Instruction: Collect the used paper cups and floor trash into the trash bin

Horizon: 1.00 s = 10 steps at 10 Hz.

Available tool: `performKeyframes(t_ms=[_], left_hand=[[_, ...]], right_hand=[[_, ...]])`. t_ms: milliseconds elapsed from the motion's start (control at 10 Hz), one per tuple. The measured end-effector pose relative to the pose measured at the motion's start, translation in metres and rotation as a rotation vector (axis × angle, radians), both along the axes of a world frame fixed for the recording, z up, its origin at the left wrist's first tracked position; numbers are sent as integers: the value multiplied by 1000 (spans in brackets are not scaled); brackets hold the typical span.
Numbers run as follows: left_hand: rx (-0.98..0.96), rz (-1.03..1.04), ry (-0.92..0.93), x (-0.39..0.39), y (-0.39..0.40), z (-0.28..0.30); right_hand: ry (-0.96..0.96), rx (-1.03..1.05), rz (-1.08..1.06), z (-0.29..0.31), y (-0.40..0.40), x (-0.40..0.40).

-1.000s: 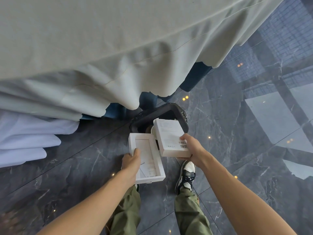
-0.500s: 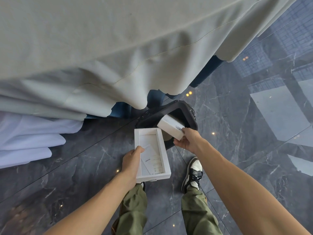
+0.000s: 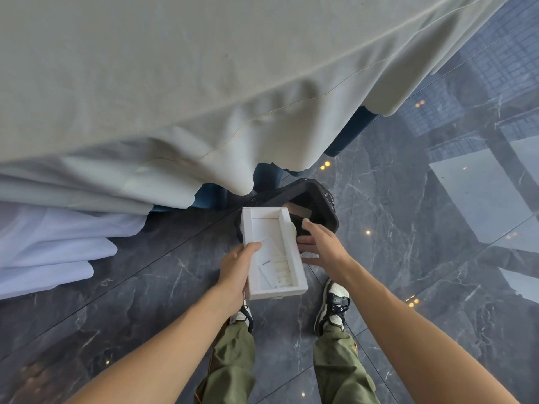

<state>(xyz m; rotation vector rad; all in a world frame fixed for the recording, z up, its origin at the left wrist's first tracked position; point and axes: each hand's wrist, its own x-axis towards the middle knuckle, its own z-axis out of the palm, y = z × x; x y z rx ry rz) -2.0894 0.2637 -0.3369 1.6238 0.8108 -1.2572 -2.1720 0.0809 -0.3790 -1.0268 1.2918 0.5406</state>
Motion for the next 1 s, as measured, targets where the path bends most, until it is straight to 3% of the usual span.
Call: performKeyframes(t_ms=[100, 300, 500, 800, 1000], left_hand=[[-72, -33, 17, 1, -24, -9], [-95, -69, 16, -4, -46, -22], [-70, -180, 31, -10, -41, -38], [-95, -102, 32, 0, -42, -28], [-44, -189, -41, -2, -52, -15]], right_hand=[[-151, 118, -53, 14, -2, -23], [-43, 46, -258, 9, -10, -37], [31, -43, -179, -6, -16, -33], [87, -106, -189, -12, -19, -15], [113, -258, -27, -5, -11, -20]])
